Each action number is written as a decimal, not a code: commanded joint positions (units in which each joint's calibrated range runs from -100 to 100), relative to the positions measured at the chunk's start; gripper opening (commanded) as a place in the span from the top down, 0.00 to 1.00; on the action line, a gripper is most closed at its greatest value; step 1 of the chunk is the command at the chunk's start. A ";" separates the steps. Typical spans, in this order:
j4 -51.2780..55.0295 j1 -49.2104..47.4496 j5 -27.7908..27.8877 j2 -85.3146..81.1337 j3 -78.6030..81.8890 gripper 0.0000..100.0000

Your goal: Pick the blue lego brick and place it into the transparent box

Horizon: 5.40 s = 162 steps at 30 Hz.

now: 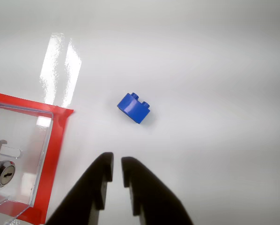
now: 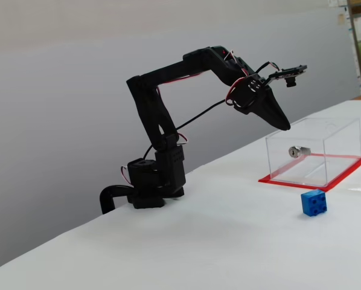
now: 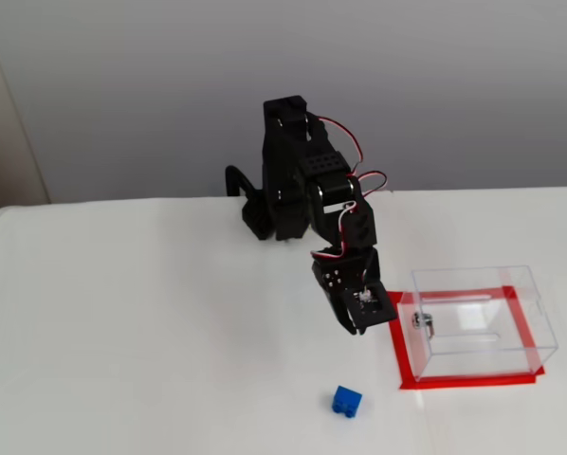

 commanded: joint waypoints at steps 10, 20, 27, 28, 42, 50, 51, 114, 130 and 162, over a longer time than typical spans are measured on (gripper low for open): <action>7.88 7.89 14.29 10.56 -17.31 0.98; 7.36 9.00 26.24 19.13 -26.80 0.98; 7.19 8.85 28.07 22.10 -27.52 0.98; 7.28 8.49 28.07 22.26 -27.52 0.98; 7.54 5.97 29.48 26.34 -30.96 0.77; 7.10 3.75 30.05 29.48 -32.50 0.75; 7.36 3.24 30.05 29.90 -32.32 0.75; 12.24 -0.39 26.82 45.94 -38.10 0.75; 12.32 -2.61 26.55 50.78 -42.35 0.75; 12.15 -4.08 26.61 51.71 -42.35 0.98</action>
